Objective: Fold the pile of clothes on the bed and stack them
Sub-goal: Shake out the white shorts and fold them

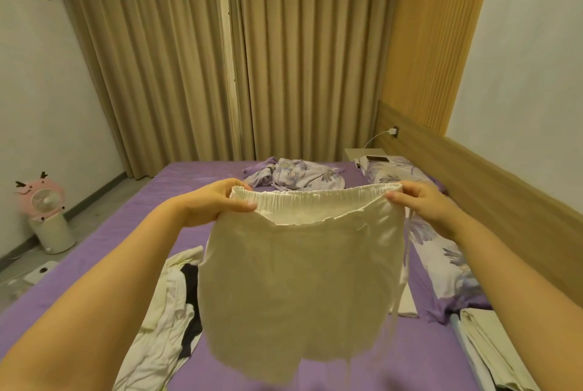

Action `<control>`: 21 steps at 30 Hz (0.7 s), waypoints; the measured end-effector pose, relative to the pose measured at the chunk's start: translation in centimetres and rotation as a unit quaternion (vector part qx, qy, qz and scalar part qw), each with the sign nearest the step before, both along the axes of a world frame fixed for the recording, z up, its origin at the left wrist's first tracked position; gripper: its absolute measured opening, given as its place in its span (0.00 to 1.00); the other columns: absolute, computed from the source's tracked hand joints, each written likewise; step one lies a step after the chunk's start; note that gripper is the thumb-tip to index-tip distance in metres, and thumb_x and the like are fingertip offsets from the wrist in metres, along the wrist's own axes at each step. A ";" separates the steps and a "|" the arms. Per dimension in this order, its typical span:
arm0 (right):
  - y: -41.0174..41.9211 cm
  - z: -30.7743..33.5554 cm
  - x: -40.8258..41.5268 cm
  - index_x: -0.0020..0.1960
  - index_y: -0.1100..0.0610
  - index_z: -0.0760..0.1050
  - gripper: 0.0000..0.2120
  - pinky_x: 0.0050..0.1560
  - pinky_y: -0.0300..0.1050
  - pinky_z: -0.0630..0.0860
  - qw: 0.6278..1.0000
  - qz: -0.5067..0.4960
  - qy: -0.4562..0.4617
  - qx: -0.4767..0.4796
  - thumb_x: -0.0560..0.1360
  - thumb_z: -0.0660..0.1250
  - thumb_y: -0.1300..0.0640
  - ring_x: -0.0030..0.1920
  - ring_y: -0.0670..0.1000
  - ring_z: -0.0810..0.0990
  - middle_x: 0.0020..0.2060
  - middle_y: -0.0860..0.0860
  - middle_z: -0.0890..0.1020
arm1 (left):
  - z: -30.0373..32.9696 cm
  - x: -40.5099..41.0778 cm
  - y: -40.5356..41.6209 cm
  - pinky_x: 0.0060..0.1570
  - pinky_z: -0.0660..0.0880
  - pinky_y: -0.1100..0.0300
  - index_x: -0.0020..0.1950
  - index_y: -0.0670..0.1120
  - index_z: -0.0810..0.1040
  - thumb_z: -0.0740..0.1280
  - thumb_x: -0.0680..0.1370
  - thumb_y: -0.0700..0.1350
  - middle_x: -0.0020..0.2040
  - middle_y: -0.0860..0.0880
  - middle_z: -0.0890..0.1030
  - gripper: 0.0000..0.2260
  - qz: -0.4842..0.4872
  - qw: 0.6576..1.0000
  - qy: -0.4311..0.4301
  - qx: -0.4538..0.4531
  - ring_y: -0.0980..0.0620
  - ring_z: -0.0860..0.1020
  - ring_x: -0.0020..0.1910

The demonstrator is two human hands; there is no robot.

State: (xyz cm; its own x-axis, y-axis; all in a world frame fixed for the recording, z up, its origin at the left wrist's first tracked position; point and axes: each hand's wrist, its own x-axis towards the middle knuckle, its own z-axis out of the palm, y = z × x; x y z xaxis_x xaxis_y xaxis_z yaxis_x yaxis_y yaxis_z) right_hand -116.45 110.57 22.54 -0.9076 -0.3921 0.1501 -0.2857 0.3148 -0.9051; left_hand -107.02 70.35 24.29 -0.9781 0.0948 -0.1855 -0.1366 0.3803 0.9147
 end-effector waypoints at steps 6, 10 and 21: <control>-0.7 -3.2 0.2 0.38 0.59 0.74 0.10 0.34 0.38 0.71 0.999 -0.019 -0.001 -0.031 0.76 0.68 0.56 0.33 0.46 0.74 0.32 0.51 0.76 | -2.5 0.7 0.5 0.44 0.77 0.59 0.52 0.48 0.77 0.75 0.70 0.45 0.45 0.49 0.82 0.13 0.046 0.996 0.076 -0.027 0.50 0.81 0.46; -0.7 -2.8 -0.4 0.42 0.66 0.72 0.14 0.36 0.42 0.71 0.998 -0.038 0.014 -0.037 0.74 0.70 0.55 0.34 0.48 0.73 0.33 0.53 0.74 | -2.3 0.3 0.7 0.42 0.78 0.60 0.43 0.47 0.82 0.73 0.70 0.50 0.40 0.49 0.83 0.07 0.082 0.984 0.148 -0.051 0.51 0.81 0.42; 0.0 0.9 -0.4 0.61 0.43 0.76 0.19 0.42 0.40 0.80 0.994 0.054 -0.025 -0.096 0.70 0.72 0.53 0.48 0.46 0.83 0.51 0.50 0.81 | -0.1 -1.4 1.0 0.37 0.75 0.65 0.55 0.61 0.78 0.69 0.77 0.48 0.35 0.49 0.81 0.10 0.162 0.960 0.228 -0.022 0.55 0.80 0.36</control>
